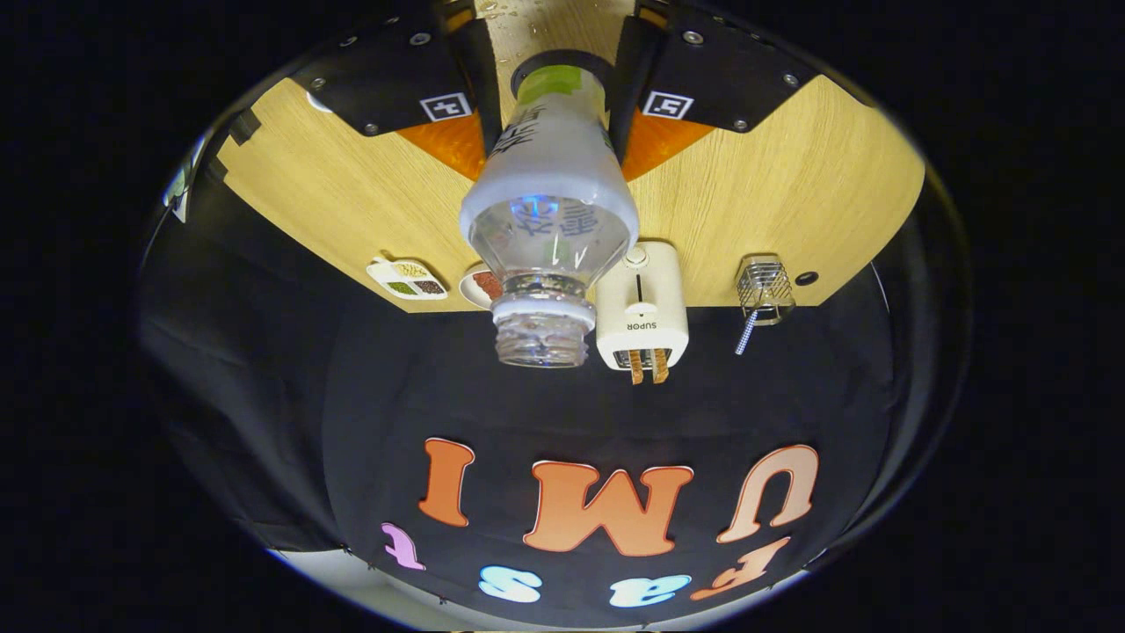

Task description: Take the bottle from table, then pour the juice into the cup, finally place the bottle on the coaster

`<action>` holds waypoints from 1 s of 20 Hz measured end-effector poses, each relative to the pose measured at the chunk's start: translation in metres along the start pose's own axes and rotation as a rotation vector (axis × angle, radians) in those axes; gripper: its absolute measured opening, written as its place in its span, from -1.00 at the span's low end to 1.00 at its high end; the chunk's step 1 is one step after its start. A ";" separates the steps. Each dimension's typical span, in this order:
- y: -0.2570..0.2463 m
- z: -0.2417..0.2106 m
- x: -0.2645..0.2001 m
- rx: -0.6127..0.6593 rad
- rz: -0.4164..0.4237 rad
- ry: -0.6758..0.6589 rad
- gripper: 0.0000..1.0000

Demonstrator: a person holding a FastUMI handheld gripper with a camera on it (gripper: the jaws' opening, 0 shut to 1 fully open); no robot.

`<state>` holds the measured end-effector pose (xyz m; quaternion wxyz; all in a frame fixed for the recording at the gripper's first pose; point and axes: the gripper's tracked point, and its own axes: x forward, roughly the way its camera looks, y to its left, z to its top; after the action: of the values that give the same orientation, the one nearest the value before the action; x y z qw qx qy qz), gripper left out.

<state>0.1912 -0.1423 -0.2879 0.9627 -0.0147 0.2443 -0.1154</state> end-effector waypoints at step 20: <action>-0.008 -0.012 -0.016 0.051 -0.014 -0.013 0.96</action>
<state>0.1703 -0.1461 -0.2905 0.9635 0.0076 0.2348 -0.1281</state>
